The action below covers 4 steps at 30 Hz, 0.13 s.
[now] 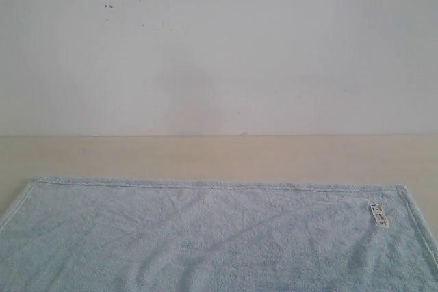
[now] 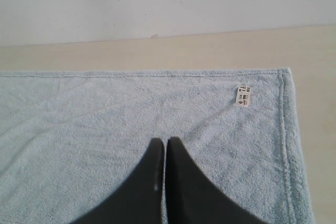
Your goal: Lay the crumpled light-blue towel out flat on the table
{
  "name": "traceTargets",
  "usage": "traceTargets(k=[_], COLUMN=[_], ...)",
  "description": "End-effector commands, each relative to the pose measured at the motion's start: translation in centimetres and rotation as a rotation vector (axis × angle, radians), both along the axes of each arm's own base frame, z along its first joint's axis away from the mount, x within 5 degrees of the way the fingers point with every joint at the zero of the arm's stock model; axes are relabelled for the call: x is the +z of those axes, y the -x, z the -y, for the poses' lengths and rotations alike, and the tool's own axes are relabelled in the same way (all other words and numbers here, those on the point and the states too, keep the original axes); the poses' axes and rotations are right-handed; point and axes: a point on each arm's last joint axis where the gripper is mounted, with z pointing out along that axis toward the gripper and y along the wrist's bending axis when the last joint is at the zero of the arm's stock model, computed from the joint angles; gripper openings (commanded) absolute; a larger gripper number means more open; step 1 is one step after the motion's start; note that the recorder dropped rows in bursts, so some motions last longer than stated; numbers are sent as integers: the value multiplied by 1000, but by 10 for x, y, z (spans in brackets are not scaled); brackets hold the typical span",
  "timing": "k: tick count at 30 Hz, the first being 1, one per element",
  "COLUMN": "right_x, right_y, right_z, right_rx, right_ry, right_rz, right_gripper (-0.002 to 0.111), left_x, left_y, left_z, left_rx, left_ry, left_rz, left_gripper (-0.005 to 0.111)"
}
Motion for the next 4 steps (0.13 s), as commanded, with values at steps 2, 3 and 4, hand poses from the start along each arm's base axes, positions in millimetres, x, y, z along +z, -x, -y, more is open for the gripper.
traceTargets(k=[2, 3, 4], right_x=[0, 1, 2], right_y=[0, 0, 0], right_z=[0, 0, 1], right_rx=[0, -2, -4], right_ry=[8, 5, 3], right_rz=[11, 20, 29], right_gripper=[1, 1, 1], left_x=[-1, -1, -1], left_y=[0, 0, 0], left_z=[0, 0, 0], left_rx=[-6, -6, -6], left_ry=[-7, -7, -7], left_rz=[7, 7, 7], left_gripper=[51, 51, 51])
